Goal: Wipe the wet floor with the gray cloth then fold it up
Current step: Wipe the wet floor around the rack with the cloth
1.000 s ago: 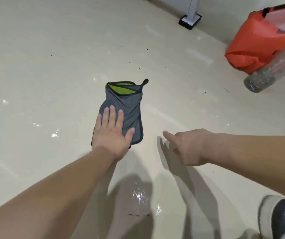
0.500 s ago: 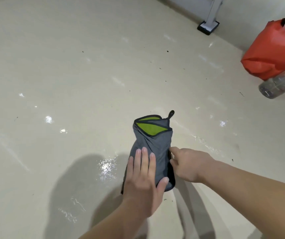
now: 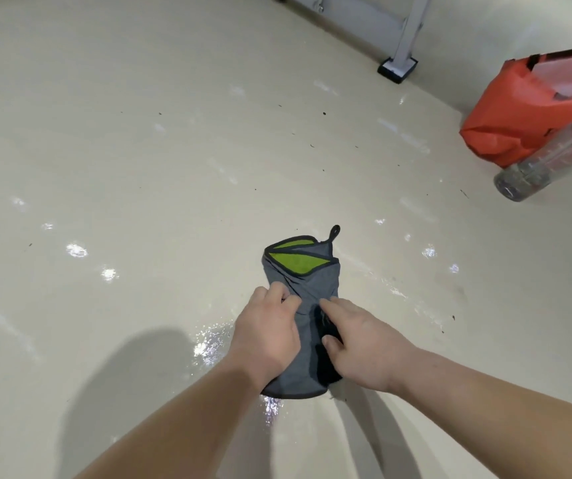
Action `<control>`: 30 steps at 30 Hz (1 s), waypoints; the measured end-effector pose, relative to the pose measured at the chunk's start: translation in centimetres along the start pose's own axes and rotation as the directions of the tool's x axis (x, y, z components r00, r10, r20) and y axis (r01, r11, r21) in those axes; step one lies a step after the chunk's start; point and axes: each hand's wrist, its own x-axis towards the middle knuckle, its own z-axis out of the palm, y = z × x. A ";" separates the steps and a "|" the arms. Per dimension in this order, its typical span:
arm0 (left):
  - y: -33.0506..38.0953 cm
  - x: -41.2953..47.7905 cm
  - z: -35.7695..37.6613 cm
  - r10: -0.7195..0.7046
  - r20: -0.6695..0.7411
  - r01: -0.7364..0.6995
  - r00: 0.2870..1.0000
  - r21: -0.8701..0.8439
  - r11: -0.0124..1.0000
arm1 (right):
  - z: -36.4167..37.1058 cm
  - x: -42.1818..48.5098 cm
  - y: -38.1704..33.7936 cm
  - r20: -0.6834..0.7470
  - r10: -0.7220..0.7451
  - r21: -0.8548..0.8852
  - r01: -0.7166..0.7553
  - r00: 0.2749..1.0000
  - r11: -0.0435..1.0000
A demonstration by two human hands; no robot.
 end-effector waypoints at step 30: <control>16.8 5.7 -4.0 -0.020 0.524 -0.306 0.852 0.529 0.791 | -6.7 7.7 25.3 0.176 0.145 -0.243 -0.099 0.974 0.965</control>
